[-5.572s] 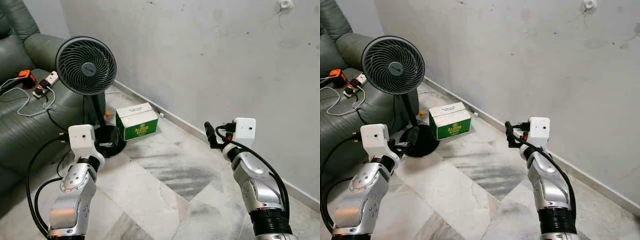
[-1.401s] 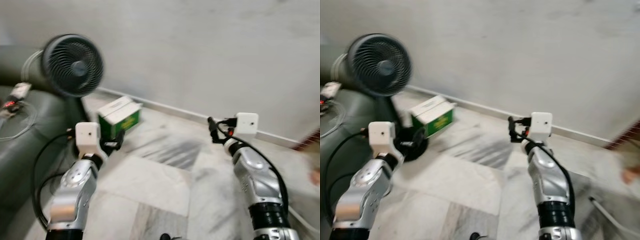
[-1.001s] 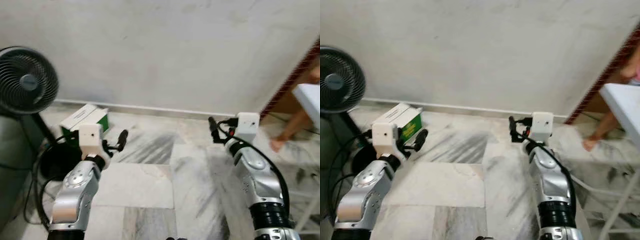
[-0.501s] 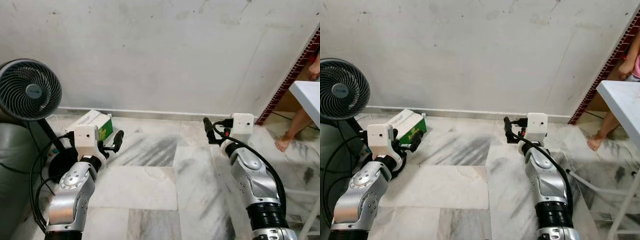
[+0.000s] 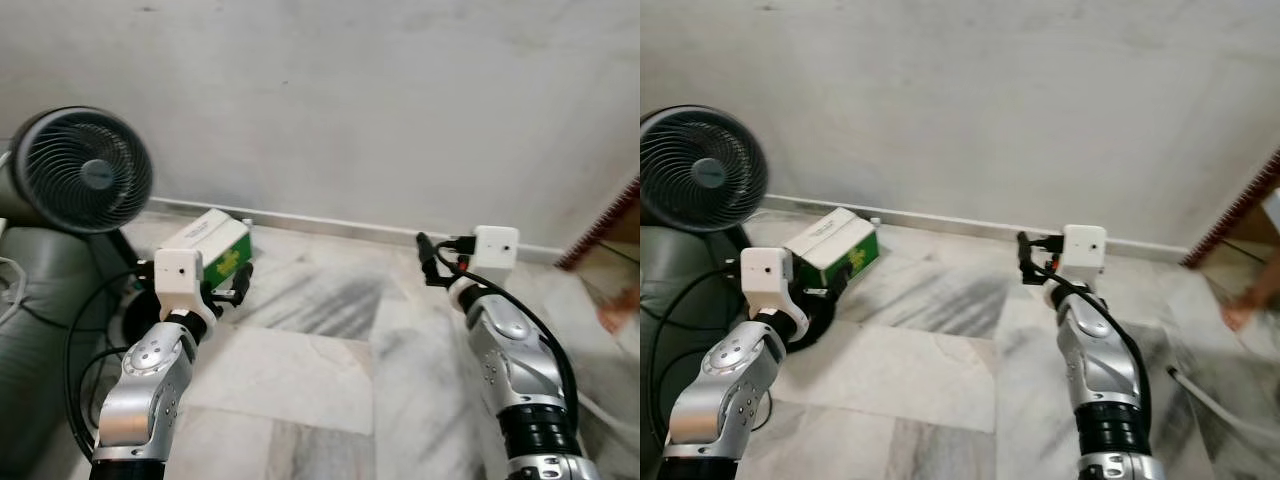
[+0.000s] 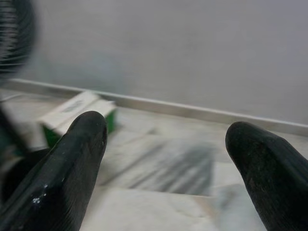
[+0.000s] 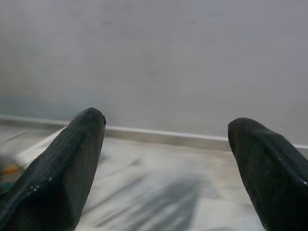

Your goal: Hang keys on a hook

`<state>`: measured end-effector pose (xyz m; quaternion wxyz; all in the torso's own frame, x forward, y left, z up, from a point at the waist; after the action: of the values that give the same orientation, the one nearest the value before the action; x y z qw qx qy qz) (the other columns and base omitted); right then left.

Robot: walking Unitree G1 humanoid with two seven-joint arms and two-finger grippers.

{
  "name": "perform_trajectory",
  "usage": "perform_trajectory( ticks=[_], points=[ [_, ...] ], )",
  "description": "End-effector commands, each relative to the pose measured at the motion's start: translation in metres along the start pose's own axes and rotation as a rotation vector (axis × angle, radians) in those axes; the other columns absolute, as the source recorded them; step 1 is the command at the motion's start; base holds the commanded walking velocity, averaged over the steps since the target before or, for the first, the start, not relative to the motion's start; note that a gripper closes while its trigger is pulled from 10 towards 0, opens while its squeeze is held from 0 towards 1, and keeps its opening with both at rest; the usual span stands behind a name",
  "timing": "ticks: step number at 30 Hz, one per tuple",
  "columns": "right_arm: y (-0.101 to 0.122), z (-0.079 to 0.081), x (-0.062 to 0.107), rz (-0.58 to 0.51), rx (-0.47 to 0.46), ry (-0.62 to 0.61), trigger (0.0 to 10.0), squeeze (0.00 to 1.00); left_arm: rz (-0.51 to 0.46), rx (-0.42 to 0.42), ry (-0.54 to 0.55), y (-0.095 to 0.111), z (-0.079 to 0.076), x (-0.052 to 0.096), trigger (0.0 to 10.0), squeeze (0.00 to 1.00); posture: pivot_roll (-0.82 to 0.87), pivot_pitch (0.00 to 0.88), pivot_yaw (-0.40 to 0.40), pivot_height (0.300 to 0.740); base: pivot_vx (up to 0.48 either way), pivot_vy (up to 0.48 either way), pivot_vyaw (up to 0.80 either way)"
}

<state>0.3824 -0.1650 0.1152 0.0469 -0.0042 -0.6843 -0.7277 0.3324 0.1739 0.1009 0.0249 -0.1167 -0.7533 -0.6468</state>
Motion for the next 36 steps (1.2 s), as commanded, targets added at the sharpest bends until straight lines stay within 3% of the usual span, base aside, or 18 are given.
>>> perform_trajectory(
  ticks=[1,15,22,26,30,36],
  points=[
    [-0.004,-0.006,0.001,0.009,-0.002,-0.021,10.0,0.00,0.001,-0.005,-0.022,0.002,-0.005,-0.001,10.0,0.00,0.12,0.087,0.025,0.740,0.000,0.000,0.00],
    [-0.005,-0.008,0.003,0.001,-0.008,-0.034,10.0,0.00,0.036,-0.037,-0.053,-0.002,-0.003,0.001,10.0,0.00,0.13,0.079,0.053,0.740,0.052,0.000,0.00],
    [-0.006,-0.026,0.011,-0.001,-0.001,-0.068,10.0,0.00,0.065,-0.081,-0.099,-0.006,-0.006,-0.003,10.0,0.00,0.12,0.045,0.105,0.740,0.000,0.000,0.00],
    [-0.005,-0.028,0.011,-0.005,-0.003,-0.074,10.0,0.00,0.067,-0.088,-0.106,-0.006,-0.007,-0.005,10.0,0.00,0.12,0.037,0.104,0.740,0.000,0.000,0.00],
    [-0.003,-0.021,0.008,-0.007,-0.001,-0.049,10.0,0.00,0.063,-0.099,-0.124,-0.005,-0.008,-0.005,10.0,0.00,0.13,0.036,0.088,0.740,0.000,0.000,0.00],
    [0.005,-0.002,0.007,0.003,0.087,0.087,10.0,0.00,0.081,-0.084,-0.139,-0.014,-0.009,0.003,10.0,0.00,0.11,0.036,0.044,0.740,0.000,0.000,0.00]
  ],
)
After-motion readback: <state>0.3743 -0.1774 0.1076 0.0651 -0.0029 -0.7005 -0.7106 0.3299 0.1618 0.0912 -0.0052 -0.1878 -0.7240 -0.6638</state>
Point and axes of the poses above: a point about 5 cm out from each wrist's last joint towards the gripper, its own x axis pointing back from the gripper into the wrist, its own y axis along the axis of the wrist's last joint, z = x × y, the point moved 5 cm from there along -x, pointing out of the wrist towards the gripper, and after that the axes turned 3 degrees about x, right-handed, at the moved point
